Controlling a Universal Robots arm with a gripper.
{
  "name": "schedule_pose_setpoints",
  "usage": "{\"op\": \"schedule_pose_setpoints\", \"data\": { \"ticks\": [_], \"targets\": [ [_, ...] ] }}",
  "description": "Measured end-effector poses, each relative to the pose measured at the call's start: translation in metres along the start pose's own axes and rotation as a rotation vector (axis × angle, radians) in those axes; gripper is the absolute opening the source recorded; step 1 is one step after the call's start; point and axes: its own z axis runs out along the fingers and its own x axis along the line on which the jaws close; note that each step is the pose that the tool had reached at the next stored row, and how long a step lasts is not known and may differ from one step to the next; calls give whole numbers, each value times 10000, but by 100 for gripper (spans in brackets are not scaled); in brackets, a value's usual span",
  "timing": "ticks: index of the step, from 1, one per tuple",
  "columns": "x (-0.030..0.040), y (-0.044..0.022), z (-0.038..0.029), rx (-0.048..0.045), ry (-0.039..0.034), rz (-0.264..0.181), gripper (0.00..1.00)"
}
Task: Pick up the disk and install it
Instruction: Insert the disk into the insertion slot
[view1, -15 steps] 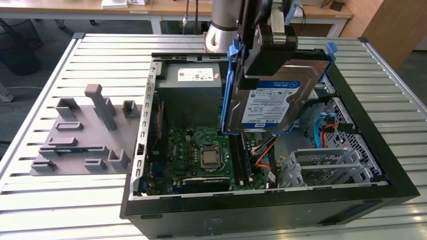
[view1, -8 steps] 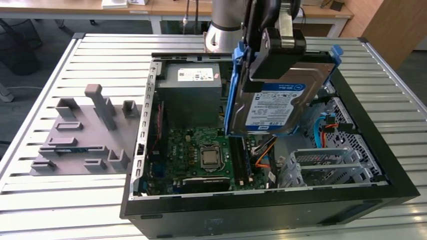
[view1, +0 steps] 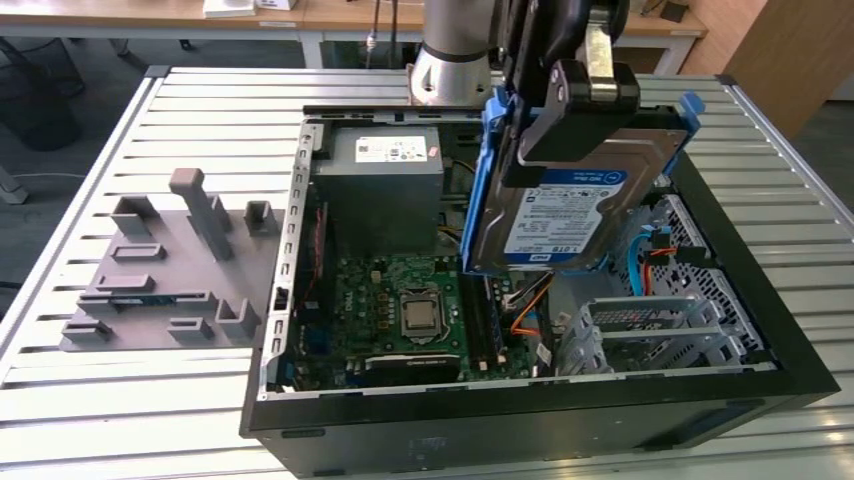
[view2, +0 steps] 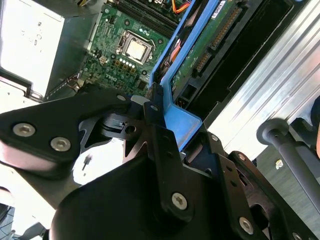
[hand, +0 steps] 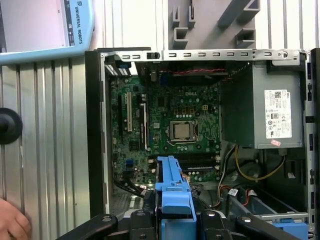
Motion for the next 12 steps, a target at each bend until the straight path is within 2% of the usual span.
{"op": "schedule_pose_setpoints", "data": {
  "ticks": [12],
  "targets": [
    [61,-85,3,0,-1,-1,37]
  ]
}}
